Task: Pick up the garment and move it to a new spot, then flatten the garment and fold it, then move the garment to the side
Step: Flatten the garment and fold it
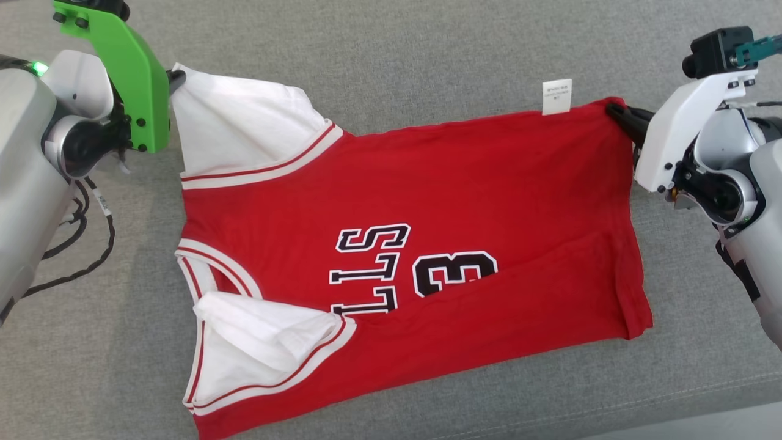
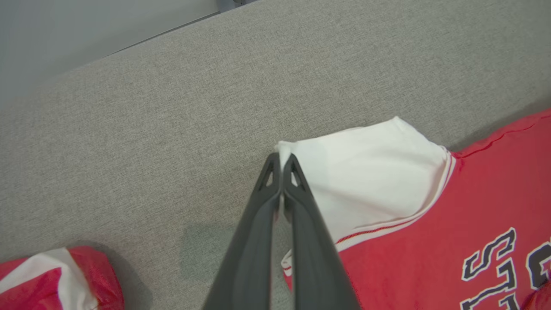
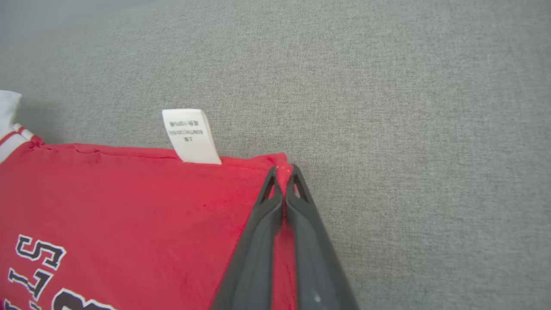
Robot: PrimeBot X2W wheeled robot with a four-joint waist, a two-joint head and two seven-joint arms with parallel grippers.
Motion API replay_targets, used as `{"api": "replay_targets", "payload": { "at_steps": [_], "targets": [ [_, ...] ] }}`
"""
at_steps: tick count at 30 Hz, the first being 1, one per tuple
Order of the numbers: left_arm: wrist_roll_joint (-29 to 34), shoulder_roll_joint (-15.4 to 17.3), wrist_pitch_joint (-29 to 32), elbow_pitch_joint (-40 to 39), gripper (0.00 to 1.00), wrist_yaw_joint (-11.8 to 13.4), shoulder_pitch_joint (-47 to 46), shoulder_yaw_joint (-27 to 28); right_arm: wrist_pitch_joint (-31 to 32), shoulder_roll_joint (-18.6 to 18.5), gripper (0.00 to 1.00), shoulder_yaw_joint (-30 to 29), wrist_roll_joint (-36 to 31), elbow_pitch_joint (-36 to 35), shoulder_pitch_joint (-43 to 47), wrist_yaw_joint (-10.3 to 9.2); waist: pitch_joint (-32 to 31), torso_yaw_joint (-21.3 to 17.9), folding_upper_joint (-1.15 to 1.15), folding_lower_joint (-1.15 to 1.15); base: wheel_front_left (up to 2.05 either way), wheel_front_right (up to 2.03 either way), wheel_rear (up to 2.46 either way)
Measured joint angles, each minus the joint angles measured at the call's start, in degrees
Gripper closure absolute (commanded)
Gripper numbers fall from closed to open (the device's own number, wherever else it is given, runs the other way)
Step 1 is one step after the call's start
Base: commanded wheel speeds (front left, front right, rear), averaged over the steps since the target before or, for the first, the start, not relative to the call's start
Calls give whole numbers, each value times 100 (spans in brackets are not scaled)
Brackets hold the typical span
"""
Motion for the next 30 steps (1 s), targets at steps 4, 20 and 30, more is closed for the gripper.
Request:
{"api": "replay_targets", "payload": {
  "at_steps": [4,20,30],
  "targets": [
    [-3,89,-42,-63,100,-1,25,-147,-91,-55,100,13,3,199,48,0,-167,70,0,0,0,0,0],
    [-821,438,682,-608,100,-1,636,-403,-62,-211,100,569,176,426,338,1,-783,196,0,0,0,0,0],
    [-1349,896,1628,-1358,100,46,1044,-583,-158,-402,100,982,344,563,369,1,-1019,249,0,0,0,0,0]
  ]
}}
